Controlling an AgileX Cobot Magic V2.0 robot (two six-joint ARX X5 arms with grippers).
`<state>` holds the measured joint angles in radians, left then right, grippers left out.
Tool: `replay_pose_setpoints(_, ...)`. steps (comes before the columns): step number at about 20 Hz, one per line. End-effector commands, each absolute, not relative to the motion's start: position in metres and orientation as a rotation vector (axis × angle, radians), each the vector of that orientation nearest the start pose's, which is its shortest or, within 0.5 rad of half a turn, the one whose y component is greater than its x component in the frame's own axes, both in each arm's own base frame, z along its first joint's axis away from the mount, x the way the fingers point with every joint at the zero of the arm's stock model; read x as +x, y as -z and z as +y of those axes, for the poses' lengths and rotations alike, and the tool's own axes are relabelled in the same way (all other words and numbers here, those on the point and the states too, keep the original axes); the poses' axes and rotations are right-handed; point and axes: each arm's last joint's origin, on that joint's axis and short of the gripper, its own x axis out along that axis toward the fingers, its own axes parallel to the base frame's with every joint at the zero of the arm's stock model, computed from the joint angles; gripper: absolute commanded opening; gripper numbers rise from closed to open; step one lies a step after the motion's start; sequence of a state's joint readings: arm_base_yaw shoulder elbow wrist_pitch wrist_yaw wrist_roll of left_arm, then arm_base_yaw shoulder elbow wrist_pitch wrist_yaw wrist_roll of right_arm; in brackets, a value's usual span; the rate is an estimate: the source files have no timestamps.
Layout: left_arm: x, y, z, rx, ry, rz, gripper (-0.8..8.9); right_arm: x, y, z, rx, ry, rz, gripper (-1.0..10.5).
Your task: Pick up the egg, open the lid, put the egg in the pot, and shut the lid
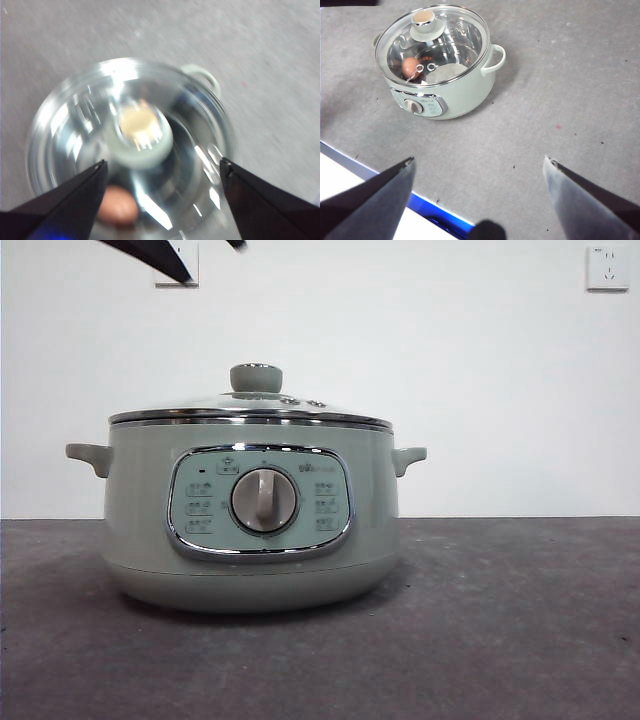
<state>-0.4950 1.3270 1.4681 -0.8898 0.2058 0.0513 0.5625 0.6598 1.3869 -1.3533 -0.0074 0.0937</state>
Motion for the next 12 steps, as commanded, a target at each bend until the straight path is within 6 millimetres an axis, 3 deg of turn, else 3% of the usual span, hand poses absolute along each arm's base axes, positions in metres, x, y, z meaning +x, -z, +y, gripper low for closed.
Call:
replay_pose_setpoints(1, 0.205, -0.398, -0.120, 0.127, 0.750, 0.762, 3.77, 0.029, -0.412, 0.018, -0.087, -0.515, 0.664, 4.4)
replay_pose_setpoints(5, 0.171, -0.409, -0.103, 0.110, 0.795, 0.793, 3.77, 0.031, -0.412, 0.020, -0.091, -0.514, 0.677, 4.4)
replay_pose_setpoints(9, 0.157, -0.413, -0.096, 0.110, 0.796, 0.796, 3.66, 0.032, -0.412, 0.020, -0.090, -0.513, 0.680, 4.3)
replay_pose_setpoints(10, 0.157, -0.414, -0.095, 0.110, 0.796, 0.792, 2.92, 0.032, -0.412, 0.021, -0.091, -0.513, 0.683, 3.6)
replay_pose_setpoints(12, 0.156, -0.414, -0.095, 0.110, 0.796, 0.791, 0.55, 0.033, -0.412, 0.021, -0.092, -0.512, 0.685, 0.9)
